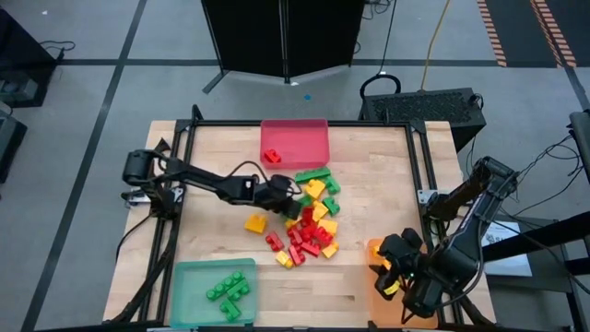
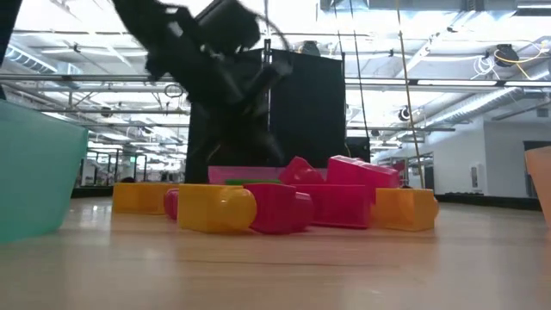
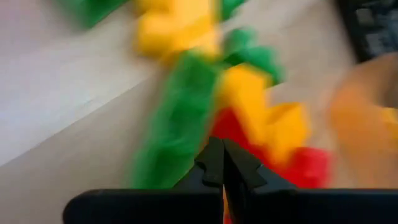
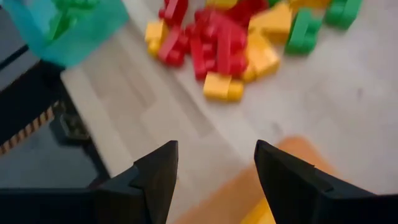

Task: Sort blocks
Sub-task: Adjust the game pieces to the center of the table, then put the green game piece into the green bin

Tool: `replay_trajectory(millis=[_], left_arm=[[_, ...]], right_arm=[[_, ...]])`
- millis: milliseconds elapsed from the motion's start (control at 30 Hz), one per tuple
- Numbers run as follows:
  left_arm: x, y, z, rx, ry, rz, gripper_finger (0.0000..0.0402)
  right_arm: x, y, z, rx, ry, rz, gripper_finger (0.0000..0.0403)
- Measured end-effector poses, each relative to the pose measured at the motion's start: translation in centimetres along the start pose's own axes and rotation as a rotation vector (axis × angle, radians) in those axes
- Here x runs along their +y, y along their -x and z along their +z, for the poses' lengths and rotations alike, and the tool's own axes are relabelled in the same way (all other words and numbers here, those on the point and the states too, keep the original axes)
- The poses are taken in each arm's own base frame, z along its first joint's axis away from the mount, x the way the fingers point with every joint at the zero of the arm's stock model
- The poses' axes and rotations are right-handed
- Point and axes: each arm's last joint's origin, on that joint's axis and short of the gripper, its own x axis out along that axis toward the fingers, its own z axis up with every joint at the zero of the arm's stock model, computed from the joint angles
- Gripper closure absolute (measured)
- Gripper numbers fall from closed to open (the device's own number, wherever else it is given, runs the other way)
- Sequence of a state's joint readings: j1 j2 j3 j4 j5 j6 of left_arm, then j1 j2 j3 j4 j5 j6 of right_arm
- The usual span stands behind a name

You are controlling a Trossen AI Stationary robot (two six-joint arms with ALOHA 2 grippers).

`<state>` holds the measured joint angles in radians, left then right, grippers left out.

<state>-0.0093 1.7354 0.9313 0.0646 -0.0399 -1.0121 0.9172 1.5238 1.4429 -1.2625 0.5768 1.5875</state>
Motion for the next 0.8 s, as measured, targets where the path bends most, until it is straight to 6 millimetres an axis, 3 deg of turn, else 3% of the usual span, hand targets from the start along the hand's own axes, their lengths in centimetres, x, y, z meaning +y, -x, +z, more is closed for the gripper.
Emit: replay_trajectory(millis=[167,400,633,800], left_arm=[[-3.0,2.6,2.0,-0.033,-0.08,-0.071,0.0401],[-5.2,9.6,4.0,-0.107,-0.204,-0.051,0.0401],[-3.6,17.2,3.8,-0.166,-0.235,0.103,0.0401],[-1.8,20.9,2.9,-0.155,-0.249,0.226,0.0401]], right_arm=[[-0.1,-0.9,1.6,-0.067,0.033,-0.034,0.0195],[-0.8,-3.1,5.4,-0.095,0.085,-0.123,0.0192],[-2.4,-5.9,10.9,-0.129,0.15,-0.205,0.0165],[-5.3,-7.9,15.0,-0.106,0.004,-0.293,0.0147]])
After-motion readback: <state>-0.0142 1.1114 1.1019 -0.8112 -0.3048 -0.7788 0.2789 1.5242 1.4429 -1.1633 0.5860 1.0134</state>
